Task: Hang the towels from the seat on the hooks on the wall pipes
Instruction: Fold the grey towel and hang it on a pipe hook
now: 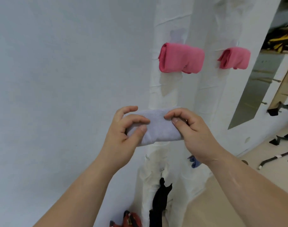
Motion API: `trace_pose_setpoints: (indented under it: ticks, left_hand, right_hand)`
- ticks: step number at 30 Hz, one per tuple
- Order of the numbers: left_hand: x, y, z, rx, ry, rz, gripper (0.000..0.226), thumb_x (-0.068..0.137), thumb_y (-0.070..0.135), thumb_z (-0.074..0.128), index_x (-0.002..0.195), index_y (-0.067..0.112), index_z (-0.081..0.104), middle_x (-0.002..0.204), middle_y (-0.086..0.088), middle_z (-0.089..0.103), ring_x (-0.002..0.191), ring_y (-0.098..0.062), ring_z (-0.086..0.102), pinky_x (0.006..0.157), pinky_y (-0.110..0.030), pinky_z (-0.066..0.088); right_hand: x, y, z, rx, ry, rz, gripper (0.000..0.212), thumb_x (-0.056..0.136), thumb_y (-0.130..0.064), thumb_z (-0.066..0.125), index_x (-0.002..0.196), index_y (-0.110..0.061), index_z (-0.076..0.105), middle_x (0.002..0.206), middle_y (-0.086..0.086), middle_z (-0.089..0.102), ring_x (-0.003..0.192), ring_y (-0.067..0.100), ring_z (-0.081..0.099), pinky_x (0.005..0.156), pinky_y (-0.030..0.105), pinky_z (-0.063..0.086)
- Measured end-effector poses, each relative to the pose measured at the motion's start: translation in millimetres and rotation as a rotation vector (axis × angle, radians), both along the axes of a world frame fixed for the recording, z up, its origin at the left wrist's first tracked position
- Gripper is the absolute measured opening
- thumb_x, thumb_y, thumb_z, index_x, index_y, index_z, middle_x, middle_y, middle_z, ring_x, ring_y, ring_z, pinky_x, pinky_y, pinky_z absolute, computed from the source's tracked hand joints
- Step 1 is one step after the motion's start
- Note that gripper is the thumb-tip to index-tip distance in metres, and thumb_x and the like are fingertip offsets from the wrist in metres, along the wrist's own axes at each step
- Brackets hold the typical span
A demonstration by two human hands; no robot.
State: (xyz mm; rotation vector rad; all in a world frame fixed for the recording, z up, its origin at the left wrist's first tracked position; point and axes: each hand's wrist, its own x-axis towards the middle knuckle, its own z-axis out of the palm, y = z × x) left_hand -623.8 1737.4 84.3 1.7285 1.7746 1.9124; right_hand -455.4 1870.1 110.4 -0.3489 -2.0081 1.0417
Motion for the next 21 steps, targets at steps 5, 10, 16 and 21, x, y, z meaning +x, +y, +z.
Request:
trace_pose_setpoints:
  ticks: [5, 10, 16, 21]
  left_hand:
    - [34.0, 57.4, 36.1, 0.019, 0.063, 0.056, 0.037, 0.066, 0.023, 0.085, 0.097, 0.037, 0.071, 0.135, 0.010, 0.049, 0.133, -0.003, 0.048, 0.093, -0.014, 0.048]
    - [87.9, 145.2, 63.1, 0.041, 0.172, 0.166, 0.044, 0.060, 0.035, 0.086, 0.100, 0.043, 0.069, 0.134, 0.014, 0.050, 0.130, -0.004, 0.050, 0.096, -0.013, 0.045]
    - [151.0, 251.5, 129.4, 0.085, 0.263, 0.302, 0.053, 0.057, 0.030, 0.088, 0.104, 0.047, 0.068, 0.135, 0.019, 0.050, 0.129, 0.003, 0.049, 0.095, -0.005, 0.040]
    - [176.4, 323.4, 218.3, 0.178, 0.326, 0.364, 0.048, 0.057, 0.033, 0.088, 0.100, 0.045, 0.069, 0.124, 0.013, 0.057, 0.118, -0.001, 0.057, 0.101, -0.021, 0.046]
  right_hand:
    - [31.7, 67.6, 24.6, -0.016, 0.043, 0.124, 0.037, 0.072, -0.021, 0.088, 0.102, -0.031, 0.069, 0.118, -0.005, 0.065, 0.104, 0.011, 0.066, 0.081, 0.025, 0.056]
    - [77.1, 169.1, 43.5, 0.035, 0.101, 0.184, 0.044, 0.069, -0.013, 0.092, 0.103, -0.030, 0.069, 0.115, -0.006, 0.066, 0.104, 0.011, 0.066, 0.082, 0.028, 0.058]
    - [130.4, 295.5, 121.1, 0.214, 0.115, 0.263, 0.052, 0.064, -0.025, 0.094, 0.106, -0.038, 0.067, 0.115, -0.018, 0.065, 0.109, 0.007, 0.064, 0.087, 0.024, 0.054]
    - [151.5, 368.1, 209.9, 0.280, 0.195, 0.364, 0.041, 0.075, -0.008, 0.086, 0.100, -0.034, 0.067, 0.102, -0.014, 0.068, 0.088, 0.006, 0.068, 0.072, 0.026, 0.058]
